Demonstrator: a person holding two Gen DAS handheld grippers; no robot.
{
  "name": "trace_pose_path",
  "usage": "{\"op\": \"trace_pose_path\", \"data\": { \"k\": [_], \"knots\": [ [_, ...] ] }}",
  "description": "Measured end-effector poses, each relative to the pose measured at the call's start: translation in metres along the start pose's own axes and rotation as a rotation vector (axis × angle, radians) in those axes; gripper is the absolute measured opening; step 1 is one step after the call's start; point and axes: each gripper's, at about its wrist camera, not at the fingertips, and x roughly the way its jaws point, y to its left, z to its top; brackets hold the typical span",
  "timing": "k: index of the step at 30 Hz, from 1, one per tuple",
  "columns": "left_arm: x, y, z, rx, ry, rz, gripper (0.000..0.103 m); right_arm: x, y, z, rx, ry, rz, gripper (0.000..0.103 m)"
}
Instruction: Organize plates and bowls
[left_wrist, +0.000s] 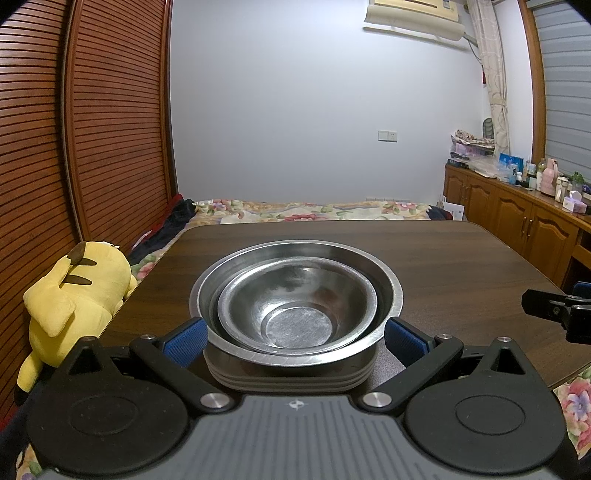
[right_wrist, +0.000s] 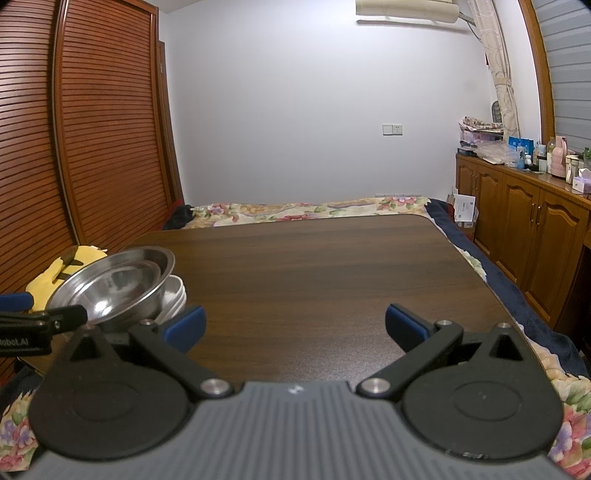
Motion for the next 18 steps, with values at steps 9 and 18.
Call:
{"op": "trace_pose_path", "data": {
  "k": [9,18],
  "knots": [
    [0.0000,0.0010,0.0018,-0.001,0.001,0.000,0.103,0.0009,0.0025,0.0004,0.002,-0.001,-0.003,0.103],
    [0.0000,0.0012,0.0019,-0.001,0.001,0.000,0.103,0.0011,0.0031,-0.0003,-0.001,-0.001,-0.004,0.103]
  ]
}}
